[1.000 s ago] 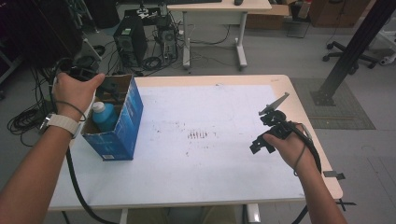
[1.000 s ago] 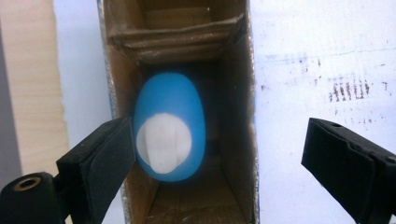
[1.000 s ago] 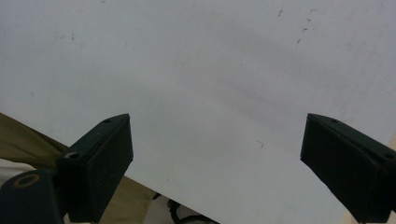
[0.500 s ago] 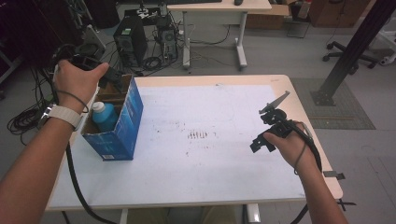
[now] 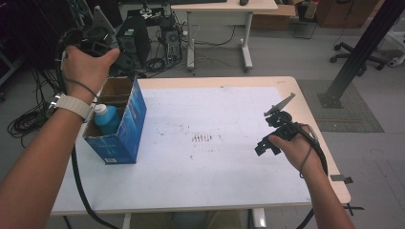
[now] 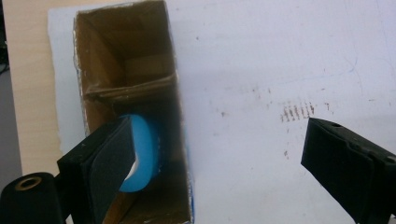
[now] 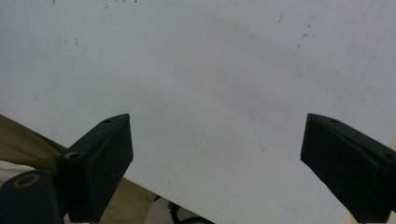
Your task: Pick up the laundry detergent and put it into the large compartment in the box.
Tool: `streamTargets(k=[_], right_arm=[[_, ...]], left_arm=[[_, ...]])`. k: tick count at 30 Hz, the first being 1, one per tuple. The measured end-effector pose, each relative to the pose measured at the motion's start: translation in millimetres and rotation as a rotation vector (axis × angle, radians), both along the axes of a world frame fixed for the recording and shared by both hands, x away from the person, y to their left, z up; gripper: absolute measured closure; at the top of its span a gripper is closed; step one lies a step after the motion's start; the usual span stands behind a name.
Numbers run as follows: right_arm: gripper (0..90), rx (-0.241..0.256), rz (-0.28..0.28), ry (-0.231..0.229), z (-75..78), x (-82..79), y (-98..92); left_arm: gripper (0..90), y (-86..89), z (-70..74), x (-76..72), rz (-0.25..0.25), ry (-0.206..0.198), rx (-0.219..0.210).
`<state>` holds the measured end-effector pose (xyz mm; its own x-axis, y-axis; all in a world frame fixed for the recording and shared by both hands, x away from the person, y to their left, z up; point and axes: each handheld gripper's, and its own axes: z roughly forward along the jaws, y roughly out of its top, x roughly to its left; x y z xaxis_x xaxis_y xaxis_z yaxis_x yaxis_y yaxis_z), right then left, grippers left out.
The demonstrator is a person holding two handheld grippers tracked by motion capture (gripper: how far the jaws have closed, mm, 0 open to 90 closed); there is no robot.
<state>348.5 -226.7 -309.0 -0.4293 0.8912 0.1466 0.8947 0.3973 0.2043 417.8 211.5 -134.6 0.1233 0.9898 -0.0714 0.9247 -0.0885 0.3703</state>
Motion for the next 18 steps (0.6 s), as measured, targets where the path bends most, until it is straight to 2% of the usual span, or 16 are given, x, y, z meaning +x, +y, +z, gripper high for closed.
streamTargets(k=[9, 18], right_arm=[[9.2, 0.000, -0.009, 0.005, -1.6, 0.0, -1.7], [9.2, 0.005, -0.013, 0.001, -1.3, -0.5, -3.6]], left_arm=[[10.0, -22.6, 10.0, 4.3, -0.036, -0.011, -0.001], [10.0, -38.9, 9.2, 8.5, -0.058, -0.011, 0.000]])
